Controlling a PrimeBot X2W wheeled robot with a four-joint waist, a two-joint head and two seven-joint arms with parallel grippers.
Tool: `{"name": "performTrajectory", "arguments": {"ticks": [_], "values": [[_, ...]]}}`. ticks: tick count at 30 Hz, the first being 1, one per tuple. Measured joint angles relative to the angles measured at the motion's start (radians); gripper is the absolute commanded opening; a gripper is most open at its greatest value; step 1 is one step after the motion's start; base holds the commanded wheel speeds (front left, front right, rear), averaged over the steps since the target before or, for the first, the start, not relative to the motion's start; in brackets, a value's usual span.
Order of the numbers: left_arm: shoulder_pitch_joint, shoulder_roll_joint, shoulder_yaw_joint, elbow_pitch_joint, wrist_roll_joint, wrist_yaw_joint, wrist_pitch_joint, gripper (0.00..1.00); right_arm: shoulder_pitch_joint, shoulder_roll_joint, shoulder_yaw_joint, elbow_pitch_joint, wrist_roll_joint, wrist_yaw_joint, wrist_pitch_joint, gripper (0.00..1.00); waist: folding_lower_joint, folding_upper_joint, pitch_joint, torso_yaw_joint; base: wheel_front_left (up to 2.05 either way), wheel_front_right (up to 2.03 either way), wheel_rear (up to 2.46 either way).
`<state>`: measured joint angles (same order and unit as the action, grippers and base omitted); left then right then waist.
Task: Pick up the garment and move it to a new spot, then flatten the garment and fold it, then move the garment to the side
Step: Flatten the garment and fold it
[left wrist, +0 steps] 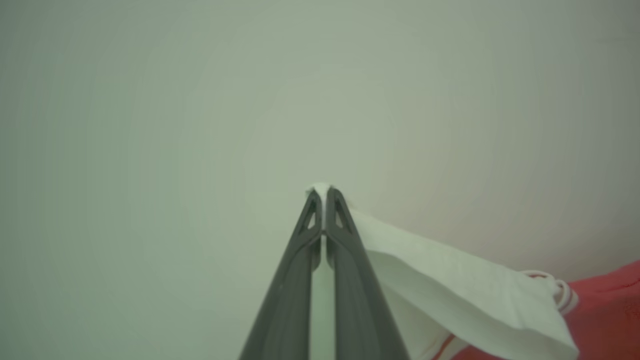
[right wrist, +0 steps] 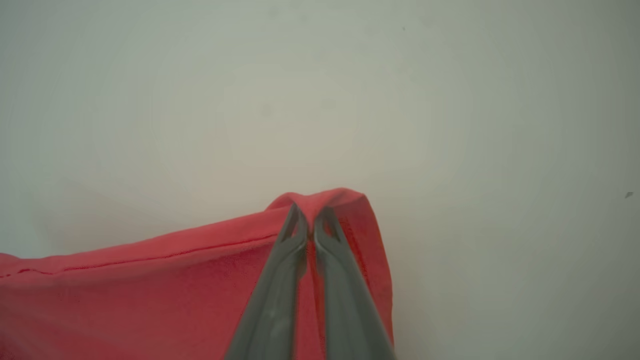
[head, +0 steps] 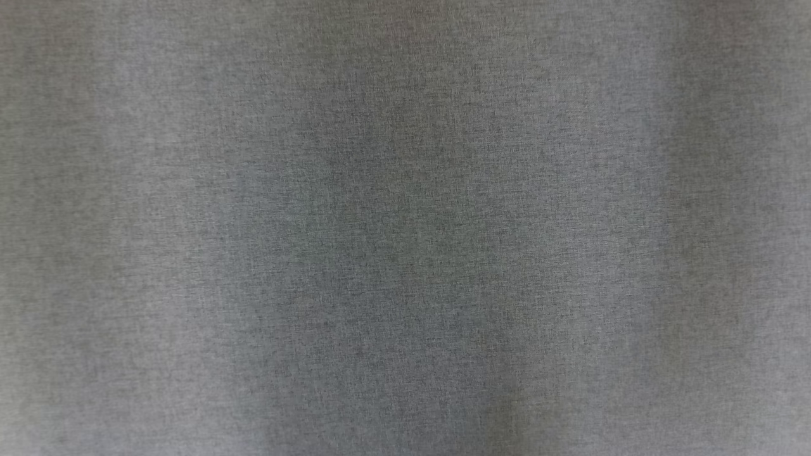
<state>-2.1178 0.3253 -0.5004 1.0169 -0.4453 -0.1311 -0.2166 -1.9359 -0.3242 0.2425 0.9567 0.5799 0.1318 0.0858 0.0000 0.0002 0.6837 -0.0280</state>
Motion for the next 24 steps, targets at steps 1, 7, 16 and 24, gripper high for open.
{"name": "performTrajectory", "arguments": {"ticks": [1,7,16,24], "values": [[0.028,0.003,-0.001,-0.007,-0.013,0.000,-0.010,0.00,0.026,-0.004,0.012,-0.009,0.009,0.000,-0.007,0.00,0.0000,0.0000,-0.003,0.001,0.00,0.00,0.00],[0.274,0.043,0.019,-0.127,-0.076,0.000,-0.044,0.00,0.244,-0.047,0.097,-0.112,0.087,0.000,-0.063,0.00,-0.0001,-0.0003,-0.051,0.002,0.00,0.00,0.00],[0.901,0.098,0.158,-0.614,-0.097,0.138,-0.046,0.00,0.729,-0.152,0.139,-0.389,0.245,0.000,-0.116,0.00,-0.0002,-0.0003,-0.179,0.008,0.00,0.00,0.00],[1.474,0.125,0.188,-1.027,-0.152,0.294,-0.035,0.00,1.184,-0.167,0.046,-0.593,0.303,0.000,-0.139,0.00,-0.0003,-0.0004,-0.307,0.013,0.00,0.00,0.00]]}}
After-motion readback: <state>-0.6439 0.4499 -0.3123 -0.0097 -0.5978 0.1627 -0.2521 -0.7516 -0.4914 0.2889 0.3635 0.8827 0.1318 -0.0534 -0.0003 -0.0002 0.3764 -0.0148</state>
